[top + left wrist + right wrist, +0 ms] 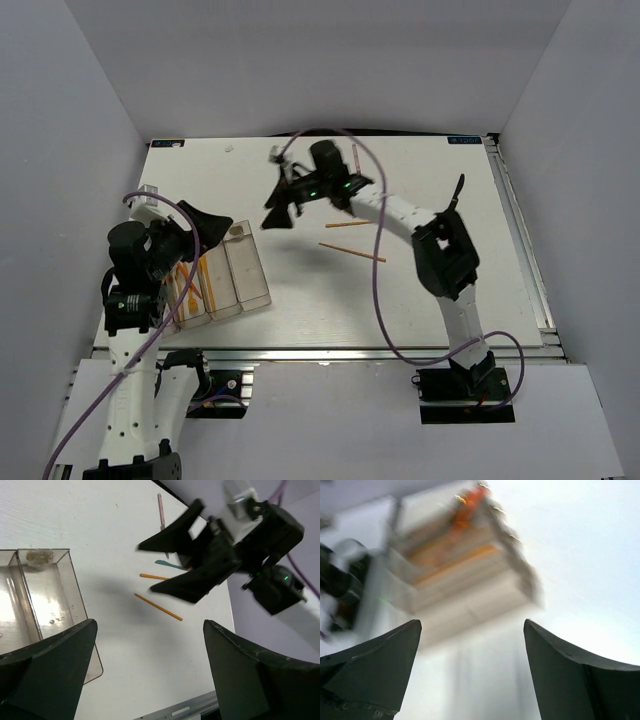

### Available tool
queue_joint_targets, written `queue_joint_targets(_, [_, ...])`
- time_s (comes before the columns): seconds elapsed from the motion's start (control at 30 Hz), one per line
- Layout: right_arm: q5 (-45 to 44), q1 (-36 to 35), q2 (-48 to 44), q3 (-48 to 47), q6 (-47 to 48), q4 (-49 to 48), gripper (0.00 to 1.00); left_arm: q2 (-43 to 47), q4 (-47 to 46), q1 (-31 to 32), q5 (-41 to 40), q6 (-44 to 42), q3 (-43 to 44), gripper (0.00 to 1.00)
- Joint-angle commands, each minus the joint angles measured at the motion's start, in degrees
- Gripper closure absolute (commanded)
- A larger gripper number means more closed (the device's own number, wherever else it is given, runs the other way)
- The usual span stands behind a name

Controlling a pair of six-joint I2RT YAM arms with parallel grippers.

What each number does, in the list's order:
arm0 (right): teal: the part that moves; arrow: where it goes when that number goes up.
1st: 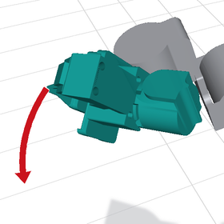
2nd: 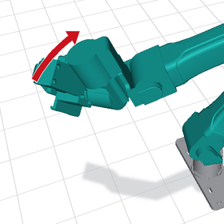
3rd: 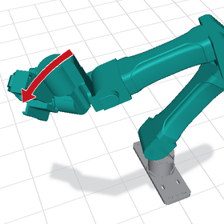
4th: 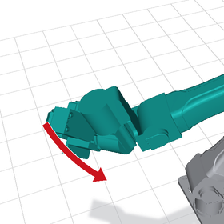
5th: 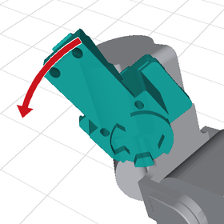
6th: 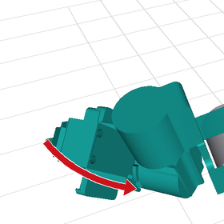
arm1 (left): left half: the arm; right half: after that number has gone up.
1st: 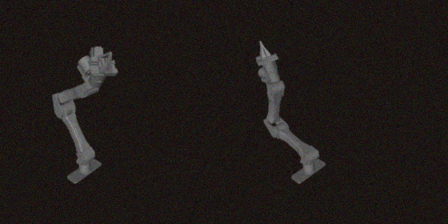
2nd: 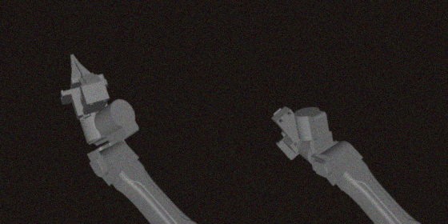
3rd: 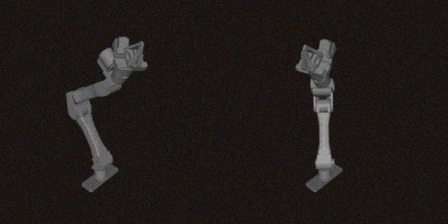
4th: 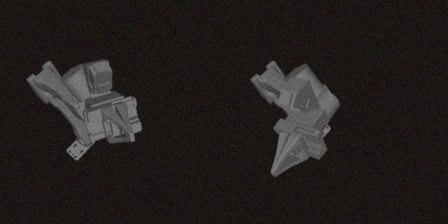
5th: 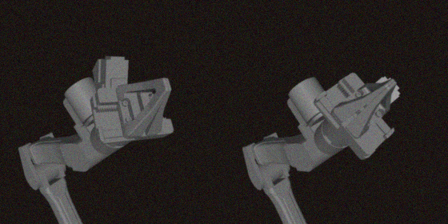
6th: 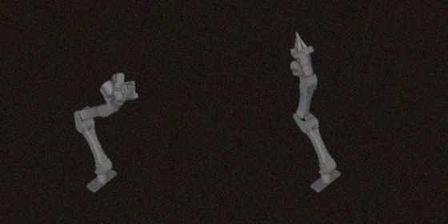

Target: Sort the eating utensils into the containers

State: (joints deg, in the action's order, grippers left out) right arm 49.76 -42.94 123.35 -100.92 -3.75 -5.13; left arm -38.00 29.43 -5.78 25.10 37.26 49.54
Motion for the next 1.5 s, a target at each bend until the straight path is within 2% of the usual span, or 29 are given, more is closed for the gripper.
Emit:
queue_joint_targets(0.0, [9.58, 11.00, -3.73, -1.02, 33.55, 22.90, 0.11, -2.16, -6.48, 0.24, 3.72, 2.21, -1.11, 0.02])
queue_joint_targets(0.03, [5.31, 12.51, -3.90, -1.81, 41.03, 34.89, 0.11, -2.86, -7.10, 0.16, 4.07, 2.21, -1.20, 0.02])
queue_joint_targets(0.07, [2.65, 13.66, -4.17, -2.25, 53.28, 39.44, 0.11, -3.65, -7.80, 0.24, 4.51, 2.47, -1.55, 0.02])
queue_joint_targets(0.13, [-4.71, 17.87, -4.61, -1.39, 59.97, 44.31, 0.11, -6.11, -10.17, 0.24, 6.27, 3.43, -1.99, 0.02])
queue_joint_targets(0.27, [-7.83, 26.57, -4.00, 0.38, 68.68, 48.52, 0.15, -11.20, -13.96, 0.24, 9.87, 5.81, -3.31, 0.02])
queue_joint_targets(0.4, [-10.64, 33.08, 1.53, -5.49, 82.99, 56.42, 0.17, -15.08, -16.68, 0.51, 12.16, 7.22, -3.31, 0.02])
queue_joint_targets(0.43, [-11.60, 33.53, 3.89, -8.73, 84.42, 57.85, 0.18, -15.52, -17.03, 0.68, 12.42, 7.22, -3.31, 0.02])
queue_joint_targets(0.53, [-13.37, 33.89, 6.11, -10.70, 86.01, 58.04, 0.17, -16.67, -17.74, 1.12, 12.43, 7.57, -3.04, 0.02])
queue_joint_targets(0.63, [-16.53, 33.80, 7.86, -10.69, 82.68, 52.86, 0.16, -16.58, -17.92, 1.39, 12.25, 7.83, -3.31, 0.02])
queue_joint_targets(0.73, [-18.90, 33.89, 10.93, -14.02, 81.45, 52.76, 0.17, -15.36, -17.83, 1.56, 11.81, 8.27, -4.09, 0.02])
queue_joint_targets(1.0, [-22.86, 33.89, 12.70, -12.98, 79.51, 49.34, 0.20, -13.33, -17.13, 1.56, 11.37, 8.71, -5.33, 0.02])
queue_joint_targets(1.07, [-23.74, 33.89, 13.67, -13.25, 79.16, 49.51, 0.24, -13.33, -16.69, 1.56, 11.28, 8.71, -4.81, 0.02])
queue_joint_targets(1.17, [-24.79, 33.89, 14.46, -12.90, 79.94, 50.73, 0.36, -13.15, -16.25, 1.56, 11.20, 8.36, -4.36, 0.02])
queue_joint_targets(1.2, [-25.06, 33.89, 14.55, -12.46, 80.12, 51.18, 0.42, -12.98, -16.25, 1.56, 11.20, 8.27, -4.28, 0.02])
queue_joint_targets(1.23, [-25.15, 33.89, 14.64, -12.19, 80.30, 51.79, 0.52, -12.89, -16.07, 1.56, 11.11, 8.53, -4.28, 0.02])
queue_joint_targets(1.3, [-25.76, 33.89, 14.64, -11.49, 80.74, 53.11, 0.62, -12.10, -15.90, 1.56, 10.76, 8.62, -4.54, 0.02])
queue_joint_targets(1.33, [-25.85, 33.89, 14.46, -10.70, 80.74, 53.37, 0.70, -11.84, -15.81, 1.56, 10.06, 9.15, -4.71, 0.02])
queue_joint_targets(1.47, [-26.47, 33.97, 13.15, -8.59, 80.04, 53.56, 0.85, -10.61, -15.11, 1.65, 7.95, 10.29, -5.07, 0.02])
